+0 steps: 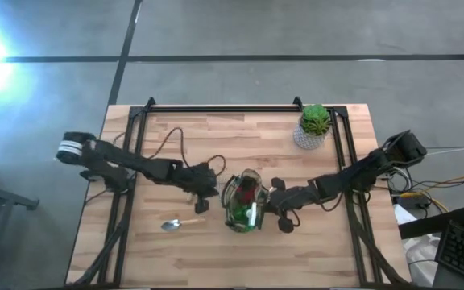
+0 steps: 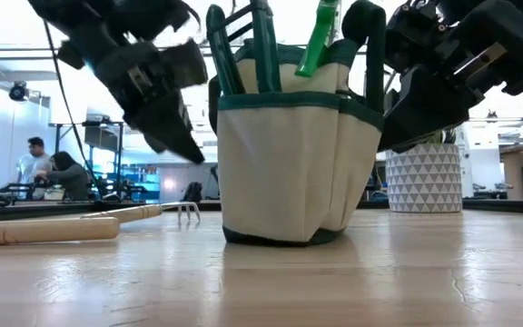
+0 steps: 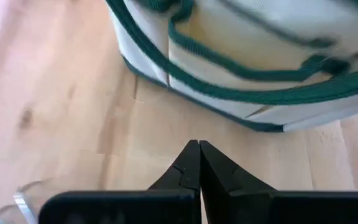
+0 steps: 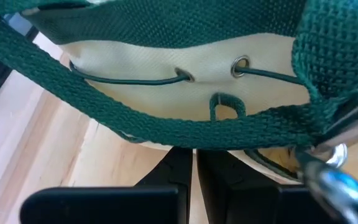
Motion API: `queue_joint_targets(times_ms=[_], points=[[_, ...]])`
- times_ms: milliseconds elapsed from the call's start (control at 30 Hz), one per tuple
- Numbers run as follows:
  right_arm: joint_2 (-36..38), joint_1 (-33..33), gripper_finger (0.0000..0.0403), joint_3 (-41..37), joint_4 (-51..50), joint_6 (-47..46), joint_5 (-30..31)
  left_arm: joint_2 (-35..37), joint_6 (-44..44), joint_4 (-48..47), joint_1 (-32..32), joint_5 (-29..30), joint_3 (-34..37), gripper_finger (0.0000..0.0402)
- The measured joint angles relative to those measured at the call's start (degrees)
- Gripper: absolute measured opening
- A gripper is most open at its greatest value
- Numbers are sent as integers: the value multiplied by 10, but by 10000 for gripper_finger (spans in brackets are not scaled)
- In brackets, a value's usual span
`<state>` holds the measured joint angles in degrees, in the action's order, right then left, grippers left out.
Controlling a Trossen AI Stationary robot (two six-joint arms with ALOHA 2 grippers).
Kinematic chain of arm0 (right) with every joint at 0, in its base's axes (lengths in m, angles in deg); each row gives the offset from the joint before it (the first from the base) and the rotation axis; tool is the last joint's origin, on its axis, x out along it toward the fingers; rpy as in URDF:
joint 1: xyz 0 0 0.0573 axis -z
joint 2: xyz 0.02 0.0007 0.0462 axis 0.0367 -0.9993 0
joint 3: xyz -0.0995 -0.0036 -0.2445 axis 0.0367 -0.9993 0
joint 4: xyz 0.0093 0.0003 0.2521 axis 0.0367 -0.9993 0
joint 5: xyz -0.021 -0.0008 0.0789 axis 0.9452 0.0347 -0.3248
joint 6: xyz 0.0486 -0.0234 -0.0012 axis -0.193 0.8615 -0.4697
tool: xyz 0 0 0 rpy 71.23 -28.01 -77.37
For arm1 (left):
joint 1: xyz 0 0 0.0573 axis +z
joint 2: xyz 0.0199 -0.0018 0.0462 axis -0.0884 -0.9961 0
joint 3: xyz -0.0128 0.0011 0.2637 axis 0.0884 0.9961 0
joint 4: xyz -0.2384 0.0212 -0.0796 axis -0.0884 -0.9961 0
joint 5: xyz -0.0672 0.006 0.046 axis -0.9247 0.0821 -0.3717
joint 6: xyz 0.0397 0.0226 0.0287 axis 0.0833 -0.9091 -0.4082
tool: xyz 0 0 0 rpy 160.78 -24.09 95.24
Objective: Pick & Place Garden tools in Gardening bag
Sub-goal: Adjust the green gardening bag
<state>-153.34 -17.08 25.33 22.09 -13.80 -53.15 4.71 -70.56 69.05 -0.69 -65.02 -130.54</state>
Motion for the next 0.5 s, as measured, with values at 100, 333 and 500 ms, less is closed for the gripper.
queue_joint_targets(times_ms=[100, 333, 500], points=[[3, 0, 18, 0, -8, -1, 0, 40, -16, -3, 3, 19, 13, 0], [3, 1, 18, 0, -8, -3, 2, 79, -52, 3, 44, 55, 33, 0], [3, 1, 18, 0, -9, -3, 4, 72, -57, 2, 91, 56, 54, 0]])
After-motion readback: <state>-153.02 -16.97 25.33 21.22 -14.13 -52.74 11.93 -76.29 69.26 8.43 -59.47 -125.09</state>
